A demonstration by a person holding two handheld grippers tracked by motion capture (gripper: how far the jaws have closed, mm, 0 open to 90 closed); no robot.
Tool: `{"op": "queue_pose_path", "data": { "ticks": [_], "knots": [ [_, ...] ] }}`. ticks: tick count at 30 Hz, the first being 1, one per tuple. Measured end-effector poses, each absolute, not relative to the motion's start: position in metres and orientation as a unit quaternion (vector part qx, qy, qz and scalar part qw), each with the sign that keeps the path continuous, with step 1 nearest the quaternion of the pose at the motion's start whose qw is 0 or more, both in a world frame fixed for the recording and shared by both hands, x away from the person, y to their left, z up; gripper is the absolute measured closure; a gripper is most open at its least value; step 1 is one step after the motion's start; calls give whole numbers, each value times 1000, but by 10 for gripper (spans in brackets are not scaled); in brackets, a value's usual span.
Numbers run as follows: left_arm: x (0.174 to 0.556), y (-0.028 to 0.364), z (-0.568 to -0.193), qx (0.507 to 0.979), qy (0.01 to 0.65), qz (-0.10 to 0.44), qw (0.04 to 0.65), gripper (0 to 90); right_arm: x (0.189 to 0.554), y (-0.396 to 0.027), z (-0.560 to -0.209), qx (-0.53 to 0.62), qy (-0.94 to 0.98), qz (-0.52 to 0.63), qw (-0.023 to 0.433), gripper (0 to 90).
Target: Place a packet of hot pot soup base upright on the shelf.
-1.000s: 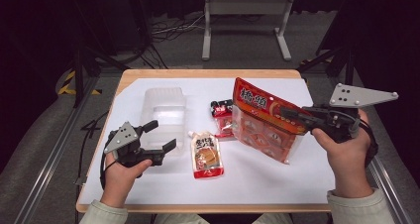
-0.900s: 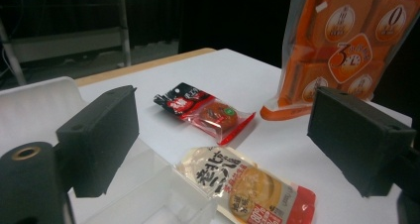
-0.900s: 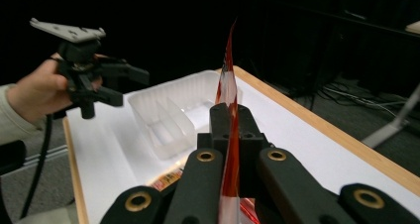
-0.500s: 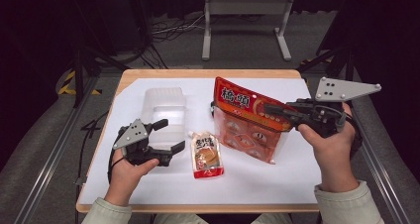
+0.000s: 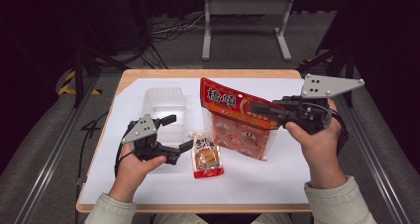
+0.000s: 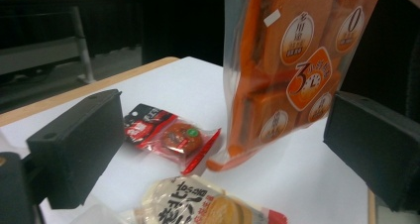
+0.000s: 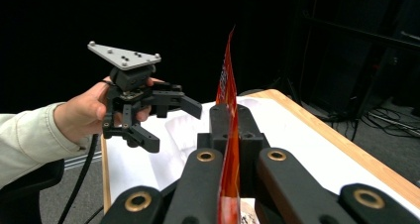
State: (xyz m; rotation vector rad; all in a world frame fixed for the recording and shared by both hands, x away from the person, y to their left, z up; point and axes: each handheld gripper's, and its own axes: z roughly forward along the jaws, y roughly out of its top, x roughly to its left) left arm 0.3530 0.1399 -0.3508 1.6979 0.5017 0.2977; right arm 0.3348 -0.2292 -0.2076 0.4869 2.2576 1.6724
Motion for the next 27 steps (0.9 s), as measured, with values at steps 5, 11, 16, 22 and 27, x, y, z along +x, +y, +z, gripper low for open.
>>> {"op": "queue_pose_path", "data": {
  "ticks": [5,11,16,22,27],
  "knots": [
    [358,131,-352,739,210,120,629,11,336,-220,-208,155,787,581,137,900],
    [363,124,-353,745,198,104,628,10,336,-212,-209,145,788,584,129,900],
    [365,116,-354,742,190,78,638,11,337,-206,-211,137,789,586,125,900],
    [369,105,-357,743,182,74,639,18,338,-199,-214,131,788,590,116,900],
    [372,102,-359,735,183,67,649,26,341,-194,-217,129,788,592,109,900]
  ]
}}
